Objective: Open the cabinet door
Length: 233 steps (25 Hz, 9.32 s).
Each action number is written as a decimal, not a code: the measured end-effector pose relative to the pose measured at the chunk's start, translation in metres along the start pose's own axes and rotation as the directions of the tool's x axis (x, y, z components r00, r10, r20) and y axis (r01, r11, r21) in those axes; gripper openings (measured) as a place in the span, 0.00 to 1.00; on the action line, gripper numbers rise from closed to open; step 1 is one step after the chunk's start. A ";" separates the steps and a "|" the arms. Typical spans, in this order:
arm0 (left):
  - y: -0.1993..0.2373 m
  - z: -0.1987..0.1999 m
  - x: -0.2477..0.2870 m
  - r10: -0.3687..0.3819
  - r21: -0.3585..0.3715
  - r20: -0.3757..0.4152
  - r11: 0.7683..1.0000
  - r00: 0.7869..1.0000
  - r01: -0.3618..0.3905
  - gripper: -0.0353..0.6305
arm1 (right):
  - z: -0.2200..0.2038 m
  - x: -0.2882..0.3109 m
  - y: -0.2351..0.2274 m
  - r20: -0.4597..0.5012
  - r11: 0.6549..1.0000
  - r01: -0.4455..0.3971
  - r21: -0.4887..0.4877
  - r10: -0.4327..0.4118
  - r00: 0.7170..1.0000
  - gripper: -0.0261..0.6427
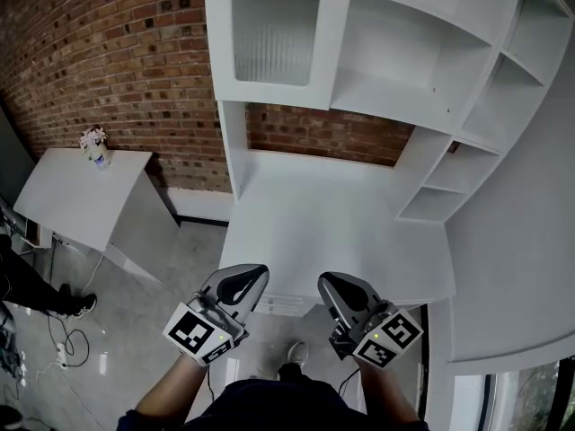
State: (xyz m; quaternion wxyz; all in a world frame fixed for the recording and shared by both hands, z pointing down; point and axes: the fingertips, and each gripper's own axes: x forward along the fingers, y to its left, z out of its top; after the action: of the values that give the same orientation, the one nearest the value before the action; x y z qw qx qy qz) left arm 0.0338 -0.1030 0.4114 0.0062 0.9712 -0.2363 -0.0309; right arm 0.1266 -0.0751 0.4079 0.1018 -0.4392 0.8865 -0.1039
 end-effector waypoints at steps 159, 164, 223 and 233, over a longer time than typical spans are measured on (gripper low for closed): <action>0.185 0.370 0.020 0.072 0.939 0.216 0.259 0.974 -0.227 0.17 | 0.149 0.182 -0.002 0.145 0.959 -0.144 -0.244 0.183 0.972 0.08; 0.204 0.374 -0.005 0.076 0.930 0.238 0.271 0.968 -0.249 0.17 | 0.141 0.203 0.017 0.120 0.956 -0.154 -0.250 0.188 0.975 0.08; 0.111 0.072 0.061 0.039 0.168 0.095 0.984 0.995 -0.055 0.06 | 0.097 0.116 -0.033 0.083 0.987 -0.023 -0.161 0.036 0.996 0.08; 0.097 0.008 0.087 -0.019 0.029 0.003 0.999 1.000 0.019 0.06 | 0.063 0.099 -0.065 0.038 0.994 0.032 -0.102 -0.029 0.999 0.08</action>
State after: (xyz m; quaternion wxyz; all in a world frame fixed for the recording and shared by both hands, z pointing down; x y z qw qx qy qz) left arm 0.0666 -0.2290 0.4007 -0.0086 0.9734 -0.2272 -0.0292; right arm 0.1340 -0.1987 0.3560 0.0935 -0.4592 0.8819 -0.0517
